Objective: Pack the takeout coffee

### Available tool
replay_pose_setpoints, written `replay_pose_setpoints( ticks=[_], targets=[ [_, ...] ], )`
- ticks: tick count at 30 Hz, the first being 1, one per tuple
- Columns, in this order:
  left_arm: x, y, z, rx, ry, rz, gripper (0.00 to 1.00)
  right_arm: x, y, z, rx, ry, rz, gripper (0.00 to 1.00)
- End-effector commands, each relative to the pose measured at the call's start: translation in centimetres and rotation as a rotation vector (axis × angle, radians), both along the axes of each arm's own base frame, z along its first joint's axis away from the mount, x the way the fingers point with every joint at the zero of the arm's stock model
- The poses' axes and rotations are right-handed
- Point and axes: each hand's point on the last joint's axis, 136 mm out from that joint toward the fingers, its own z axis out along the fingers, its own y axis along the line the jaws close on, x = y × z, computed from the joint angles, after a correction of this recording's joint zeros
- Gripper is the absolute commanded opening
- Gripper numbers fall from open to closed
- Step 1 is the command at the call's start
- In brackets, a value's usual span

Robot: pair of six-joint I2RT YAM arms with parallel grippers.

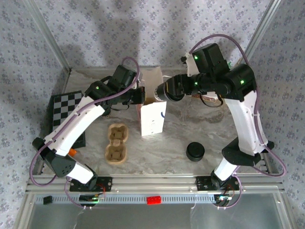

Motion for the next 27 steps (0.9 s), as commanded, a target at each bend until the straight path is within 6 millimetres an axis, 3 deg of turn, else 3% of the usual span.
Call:
replay_pose_setpoints(
  ticks=[1, 11, 19, 22, 27],
  targets=[
    [-0.6, -0.8, 2.9, -0.077, -0.051, -0.024, 0.0, 1.1, 1.4, 0.6, 0.053, -0.006, 0.007, 0.62],
    [-1.6, -1.3, 4.1, -0.137, -0.059, -0.014, 0.0, 3.5, 1.1, -2.4, -0.042, 0.051, -0.094, 0.61],
    [-1.9, -2.2, 4.3, -0.212, -0.062, 0.005, 0.0, 2.8, 0.8, -5.8, -0.16, 0.15, -0.116, 0.61],
    [-1.9, -2.2, 3.8, -0.239, -0.05, 0.04, 0.0, 2.5, 1.2, -6.7, -0.172, 0.172, -0.109, 0.61],
    [-1.9, -2.3, 4.5, -0.351, -0.06, 0.095, 0.0, 1.6, 1.5, -7.9, -0.2, 0.221, -0.117, 0.61]
  ],
)
